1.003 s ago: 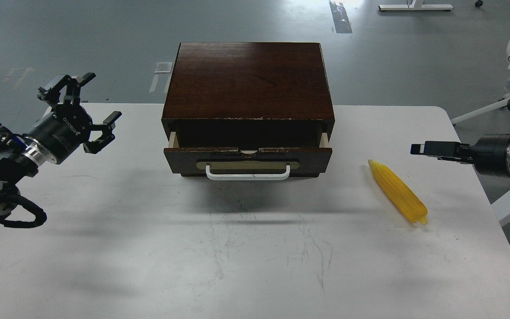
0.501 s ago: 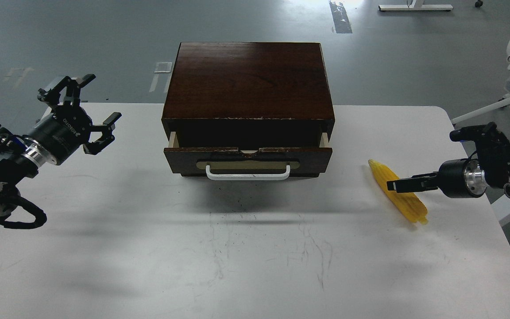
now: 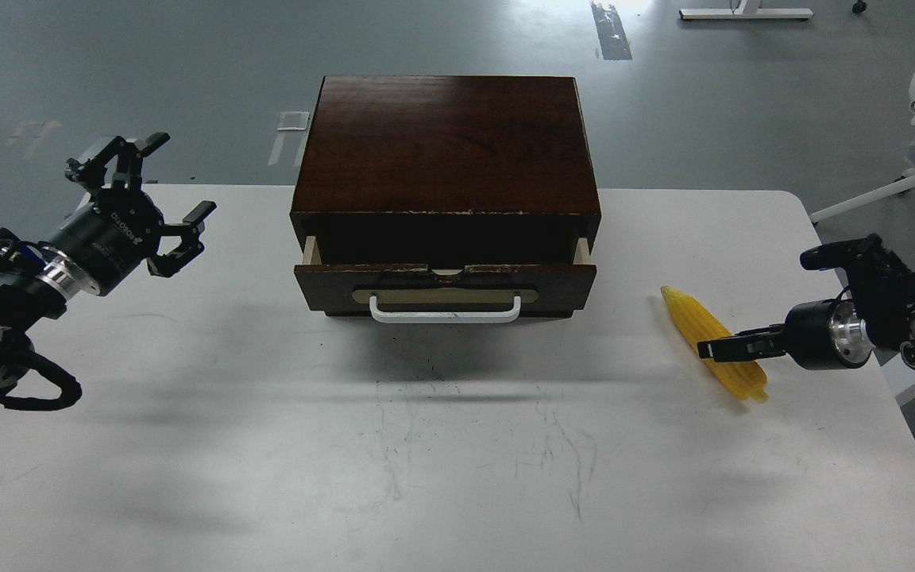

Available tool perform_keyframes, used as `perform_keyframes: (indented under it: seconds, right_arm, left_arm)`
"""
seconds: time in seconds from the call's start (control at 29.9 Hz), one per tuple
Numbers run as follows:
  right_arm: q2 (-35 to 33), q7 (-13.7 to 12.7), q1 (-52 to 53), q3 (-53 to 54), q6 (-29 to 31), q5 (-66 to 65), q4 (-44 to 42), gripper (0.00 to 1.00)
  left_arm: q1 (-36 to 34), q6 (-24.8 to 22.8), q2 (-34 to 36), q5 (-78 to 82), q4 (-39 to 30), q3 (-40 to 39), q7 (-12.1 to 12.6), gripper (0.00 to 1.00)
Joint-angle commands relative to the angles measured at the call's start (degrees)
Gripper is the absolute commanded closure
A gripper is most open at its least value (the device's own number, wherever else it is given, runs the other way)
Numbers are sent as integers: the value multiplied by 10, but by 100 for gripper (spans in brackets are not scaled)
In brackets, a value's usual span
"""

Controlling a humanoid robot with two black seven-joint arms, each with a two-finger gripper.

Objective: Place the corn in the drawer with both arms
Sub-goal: 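Lift the corn cob and carry it over the open drawer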

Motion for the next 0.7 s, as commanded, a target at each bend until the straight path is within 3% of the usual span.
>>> perform_keyframes:
  seconds: [0.0, 0.4, 0.67]
  right_arm:
    - [-4, 0, 5, -2, 1, 1, 4, 100]
    - [-55, 0, 176, -1, 1, 3, 60, 100]
    - [-36, 0, 316, -29, 4, -4, 98, 100]
  left_arm:
    - [0, 0, 2, 0, 0, 0, 0, 1]
    - [-2, 0, 5, 0, -2, -8, 0, 1]
    - [-3, 0, 7, 0, -5, -10, 0, 1]
